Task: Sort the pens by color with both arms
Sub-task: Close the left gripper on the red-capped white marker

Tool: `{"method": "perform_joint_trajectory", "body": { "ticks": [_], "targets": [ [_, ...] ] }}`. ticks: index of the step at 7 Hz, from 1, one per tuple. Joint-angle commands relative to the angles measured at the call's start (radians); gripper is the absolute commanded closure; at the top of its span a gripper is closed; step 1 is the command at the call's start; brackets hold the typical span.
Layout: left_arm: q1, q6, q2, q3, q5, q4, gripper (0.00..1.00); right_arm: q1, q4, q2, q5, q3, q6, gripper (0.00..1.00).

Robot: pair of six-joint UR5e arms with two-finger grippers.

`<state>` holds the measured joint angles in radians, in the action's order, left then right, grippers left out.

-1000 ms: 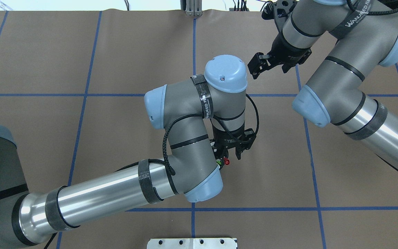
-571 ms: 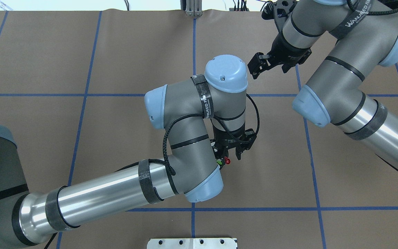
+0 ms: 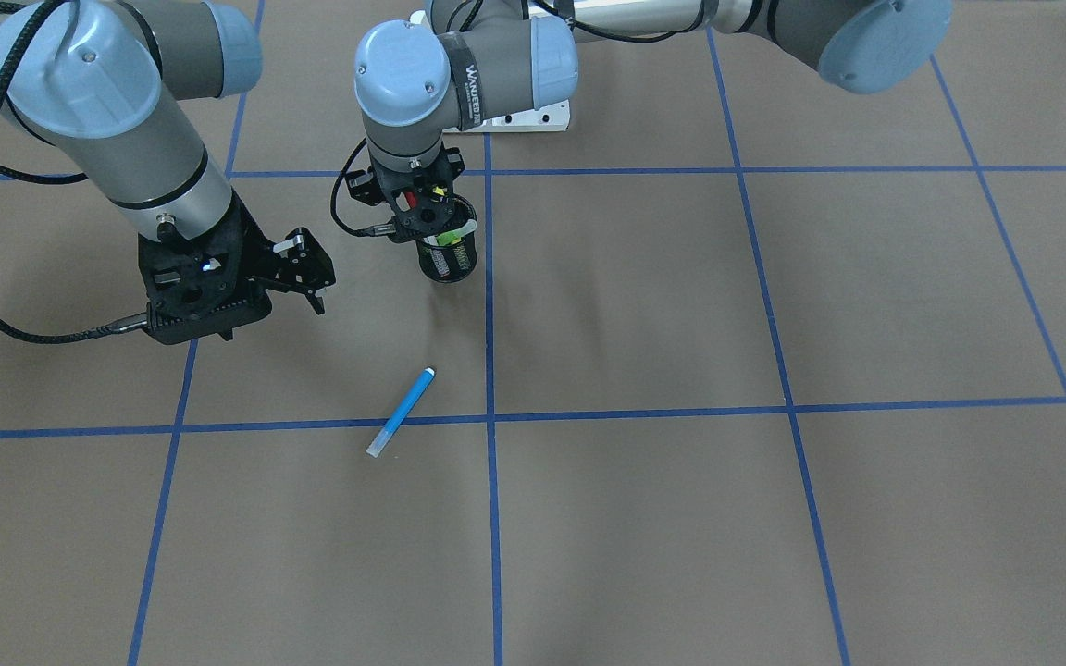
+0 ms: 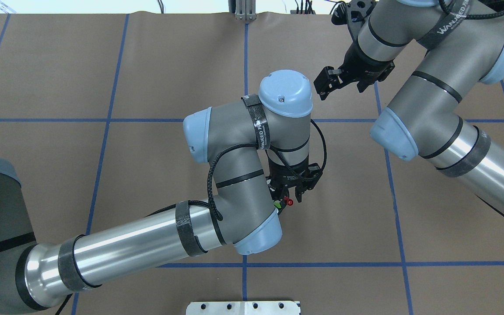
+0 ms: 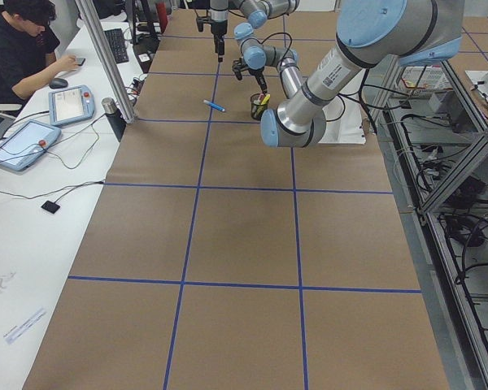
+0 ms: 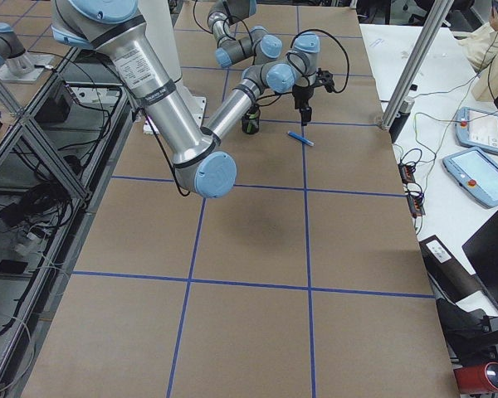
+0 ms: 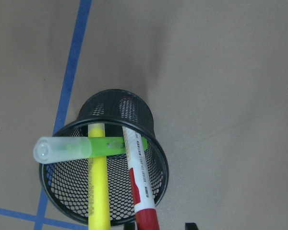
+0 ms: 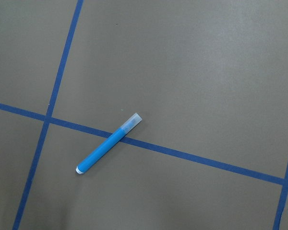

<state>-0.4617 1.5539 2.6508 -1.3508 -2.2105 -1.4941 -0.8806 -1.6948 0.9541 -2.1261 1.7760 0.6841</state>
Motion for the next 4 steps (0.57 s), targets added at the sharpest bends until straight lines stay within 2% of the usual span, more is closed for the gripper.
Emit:
{"method": "perform_joint_trajectory", "body": {
  "ticks": [1, 4],
  "targets": [
    [0.000, 0.000, 0.000, 0.001, 0.000, 0.002, 0.60, 0.000, 0.001, 0.000, 0.000, 0.000, 0.000, 0.01],
    [0.000, 0.002, -0.003, 0.001, -0.002, 0.006, 0.66, 0.002, 0.000, 0.000, 0.000, 0.000, 0.000, 0.01]
  ]
}}
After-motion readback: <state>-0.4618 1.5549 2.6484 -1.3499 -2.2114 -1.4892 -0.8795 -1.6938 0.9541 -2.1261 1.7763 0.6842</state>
